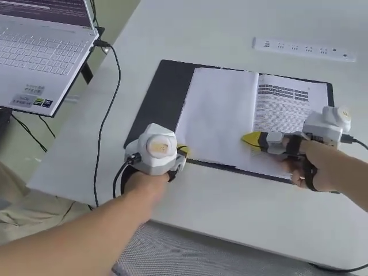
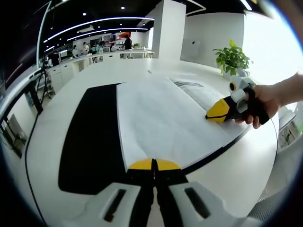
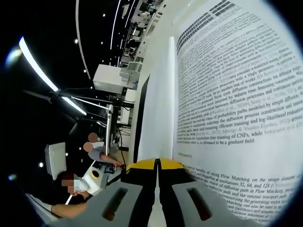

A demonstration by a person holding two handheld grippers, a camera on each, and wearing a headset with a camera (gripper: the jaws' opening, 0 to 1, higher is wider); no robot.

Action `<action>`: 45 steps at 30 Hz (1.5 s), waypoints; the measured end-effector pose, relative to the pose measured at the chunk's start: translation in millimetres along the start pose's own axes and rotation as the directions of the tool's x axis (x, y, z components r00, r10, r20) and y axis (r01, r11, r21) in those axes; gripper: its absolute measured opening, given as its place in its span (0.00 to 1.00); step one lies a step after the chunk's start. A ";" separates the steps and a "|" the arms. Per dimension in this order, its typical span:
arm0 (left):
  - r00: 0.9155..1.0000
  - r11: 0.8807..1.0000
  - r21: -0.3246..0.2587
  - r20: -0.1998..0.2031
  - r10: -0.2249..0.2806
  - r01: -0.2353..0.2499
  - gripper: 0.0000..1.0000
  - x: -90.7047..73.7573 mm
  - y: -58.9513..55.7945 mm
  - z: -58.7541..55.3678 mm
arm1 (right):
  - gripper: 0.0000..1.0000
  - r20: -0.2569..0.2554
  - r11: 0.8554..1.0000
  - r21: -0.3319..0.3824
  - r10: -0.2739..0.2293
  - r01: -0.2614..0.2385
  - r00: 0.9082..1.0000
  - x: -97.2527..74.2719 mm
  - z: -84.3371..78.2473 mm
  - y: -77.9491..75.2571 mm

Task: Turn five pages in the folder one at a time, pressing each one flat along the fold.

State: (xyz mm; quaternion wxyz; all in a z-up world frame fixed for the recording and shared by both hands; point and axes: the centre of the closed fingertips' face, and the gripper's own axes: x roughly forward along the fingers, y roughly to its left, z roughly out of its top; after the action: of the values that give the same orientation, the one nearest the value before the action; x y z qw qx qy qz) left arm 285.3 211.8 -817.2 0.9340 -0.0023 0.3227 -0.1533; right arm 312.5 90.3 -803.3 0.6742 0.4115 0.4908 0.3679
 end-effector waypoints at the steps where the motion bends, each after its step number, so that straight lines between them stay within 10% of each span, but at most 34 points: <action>1: 1.000 1.000 0.005 -0.002 -0.001 0.001 0.00 0.1 0.0 0.0 | 0.00 -0.003 1.000 0.008 0.003 -0.003 1.000 -1.0 -5.6 2.0; 19: 1.000 1.000 0.023 -0.017 -0.010 0.010 0.00 -1.3 -0.5 0.3 | 0.00 -0.045 0.999 0.048 0.021 -0.019 0.999 -15.8 -66.6 8.9; 26: 1.000 1.000 0.001 0.003 -0.012 0.012 0.00 -2.2 -0.1 0.4 | 0.00 -0.050 0.998 -0.004 0.062 -0.062 0.997 -35.8 -92.5 37.9; 39: 0.990 0.995 0.048 -0.119 -0.082 0.088 0.00 -27.2 -7.9 -16.2 | 0.00 0.071 0.992 -0.121 -0.027 0.035 0.997 -86.1 -99.0 24.5; 45: 0.993 0.994 0.068 -0.078 -0.085 0.091 0.00 -42.9 -13.8 -4.3 | 0.01 0.106 0.985 -0.157 -0.059 0.075 0.993 -104.4 -105.6 28.1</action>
State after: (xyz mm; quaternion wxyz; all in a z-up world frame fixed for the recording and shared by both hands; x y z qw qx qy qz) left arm 246.8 211.3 -793.3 0.9131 0.0226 0.3513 -0.2057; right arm 182.2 27.8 -759.0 0.7412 0.3572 0.4383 0.3618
